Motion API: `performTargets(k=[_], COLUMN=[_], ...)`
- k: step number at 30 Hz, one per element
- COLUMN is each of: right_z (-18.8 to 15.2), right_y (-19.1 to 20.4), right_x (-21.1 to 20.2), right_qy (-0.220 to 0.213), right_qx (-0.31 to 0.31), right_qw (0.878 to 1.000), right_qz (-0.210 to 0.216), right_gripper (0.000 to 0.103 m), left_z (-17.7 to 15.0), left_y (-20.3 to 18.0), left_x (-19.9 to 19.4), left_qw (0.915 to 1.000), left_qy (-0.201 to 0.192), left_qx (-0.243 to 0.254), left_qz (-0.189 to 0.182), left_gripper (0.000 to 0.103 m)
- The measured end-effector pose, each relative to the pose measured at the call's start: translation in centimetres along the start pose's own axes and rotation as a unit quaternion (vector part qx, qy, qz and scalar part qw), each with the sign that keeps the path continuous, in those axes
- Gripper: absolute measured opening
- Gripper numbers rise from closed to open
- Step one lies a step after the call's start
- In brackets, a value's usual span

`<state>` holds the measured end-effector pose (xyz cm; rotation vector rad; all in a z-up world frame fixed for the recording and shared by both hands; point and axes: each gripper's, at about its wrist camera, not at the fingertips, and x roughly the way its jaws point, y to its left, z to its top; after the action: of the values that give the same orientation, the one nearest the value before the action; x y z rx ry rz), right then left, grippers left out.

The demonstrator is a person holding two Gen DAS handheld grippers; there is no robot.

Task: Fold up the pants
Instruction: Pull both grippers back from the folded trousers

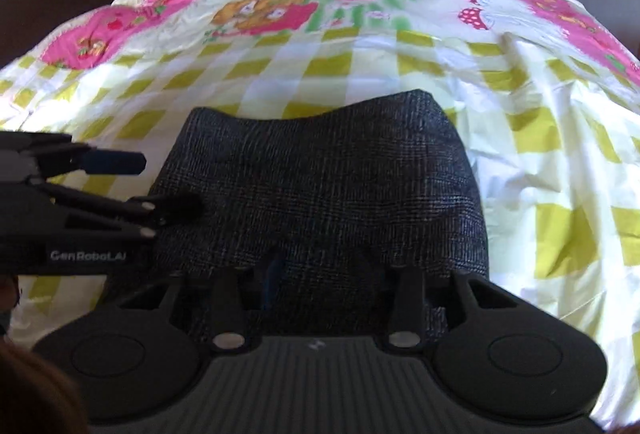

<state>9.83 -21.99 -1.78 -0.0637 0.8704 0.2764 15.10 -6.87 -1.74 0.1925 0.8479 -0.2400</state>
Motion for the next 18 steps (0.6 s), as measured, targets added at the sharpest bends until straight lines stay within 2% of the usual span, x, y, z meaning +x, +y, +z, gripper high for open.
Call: performTargets(k=[2,3,7,9,13,18], right_z=[-0.3,-0.6,-1.3,-1.8,-3.1,-4.7], right_y=[0.7,0.9,2.3,2.4,2.8,4.3], right_x=[-1.2,-2.0,-4.3,-5.0,-5.9,-7.3], right_qy=[-0.006,-0.012,-0.035,-0.037,-0.033,-0.033], right_qx=[0.014,0.021,0.033,0.057,0.11,0.128], right_qw=[1.0,1.0,0.999,0.997,0.992,0.99], right_qz=[0.01,0.016,-0.026,-0.038,-0.043,-0.042], right_gripper=[0.042,0.038,0.038,0.038,0.039,0.04], left_z=[-0.3,-0.6,-1.6,-2.2,-3.3,-4.4], left_y=[0.2,0.2,0.7,0.7,0.4,0.5], left_x=[-1.0,-1.6,-3.3,-4.1,-5.0,-6.5], left_qw=[1.0,1.0,0.9996,0.9994,0.9997,0.9997], left_qy=[-0.005,-0.004,-0.002,-0.004,-0.002,-0.006], left_qx=[-0.003,-0.005,-0.026,-0.031,-0.025,-0.024], left_qz=[-0.004,-0.007,-0.012,-0.012,0.002,0.008], left_gripper=[0.084,0.084,0.086,0.091,0.093,0.101])
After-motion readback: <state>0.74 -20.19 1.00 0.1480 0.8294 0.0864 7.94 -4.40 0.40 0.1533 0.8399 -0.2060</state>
